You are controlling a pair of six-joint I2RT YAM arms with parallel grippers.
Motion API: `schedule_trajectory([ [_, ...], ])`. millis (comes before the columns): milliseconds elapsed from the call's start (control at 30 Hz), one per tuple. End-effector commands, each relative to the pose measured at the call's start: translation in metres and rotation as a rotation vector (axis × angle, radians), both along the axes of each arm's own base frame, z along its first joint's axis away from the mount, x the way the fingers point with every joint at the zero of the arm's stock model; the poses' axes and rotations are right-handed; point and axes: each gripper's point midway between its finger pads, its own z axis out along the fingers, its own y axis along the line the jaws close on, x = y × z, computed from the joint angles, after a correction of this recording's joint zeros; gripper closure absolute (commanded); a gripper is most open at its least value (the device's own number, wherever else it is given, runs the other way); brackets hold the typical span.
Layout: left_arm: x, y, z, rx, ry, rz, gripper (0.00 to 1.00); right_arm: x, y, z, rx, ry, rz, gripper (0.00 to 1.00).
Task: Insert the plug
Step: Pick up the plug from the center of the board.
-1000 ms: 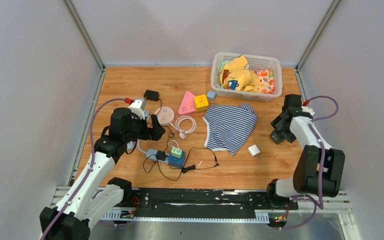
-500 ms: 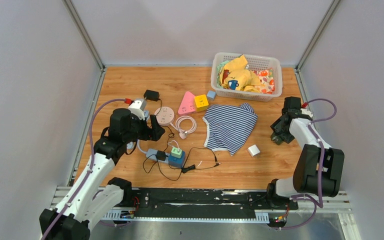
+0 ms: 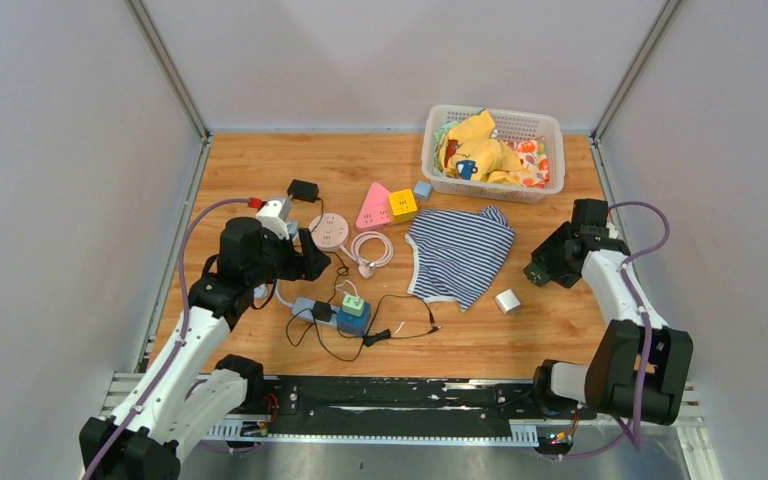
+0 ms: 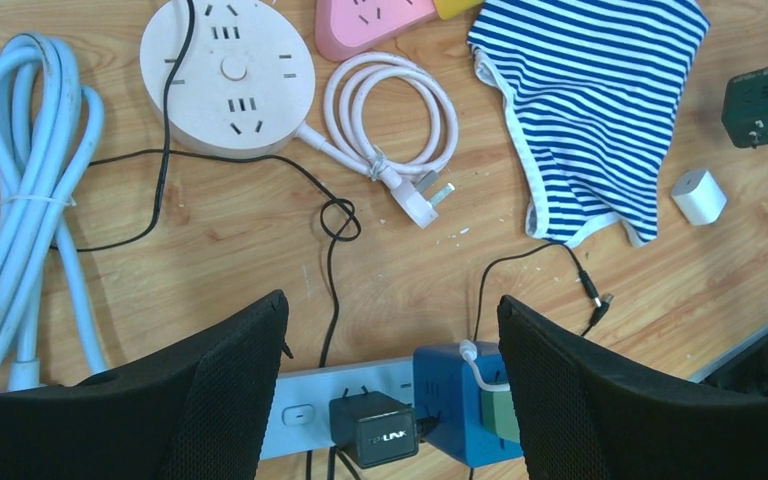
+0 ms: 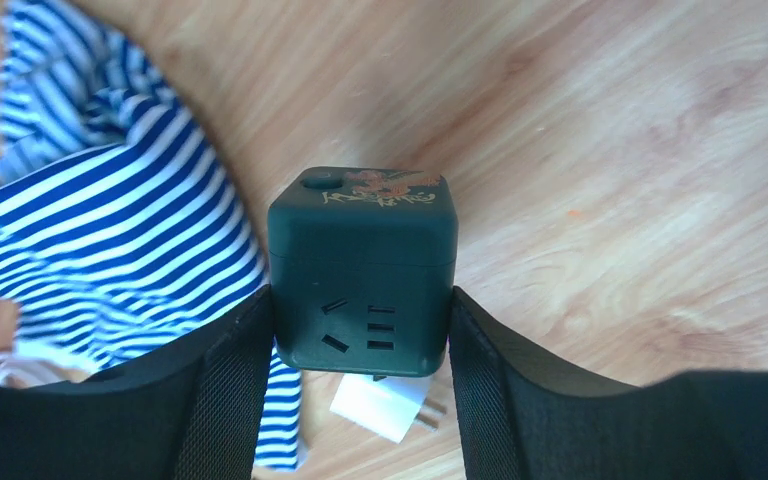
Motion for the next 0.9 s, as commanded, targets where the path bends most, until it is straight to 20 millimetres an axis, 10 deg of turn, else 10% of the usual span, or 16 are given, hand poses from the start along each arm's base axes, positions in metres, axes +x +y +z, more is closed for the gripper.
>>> schedule_trajectory([
  [0,0.004,-0.005,0.013,-0.083,-0.012,0.039,0.22,-0.005,0.035,0.022,0.151,-0.069,0.073,0.68],
  [233,0.013,-0.02,0.055,-0.312,-0.09,0.085,0.2,-0.008,0.087,0.054,0.313,-0.156,0.147,0.69],
  [867,0.025,-0.028,0.084,-0.413,-0.104,0.104,0.25,0.017,0.272,0.155,0.607,-0.34,0.399,0.71],
])
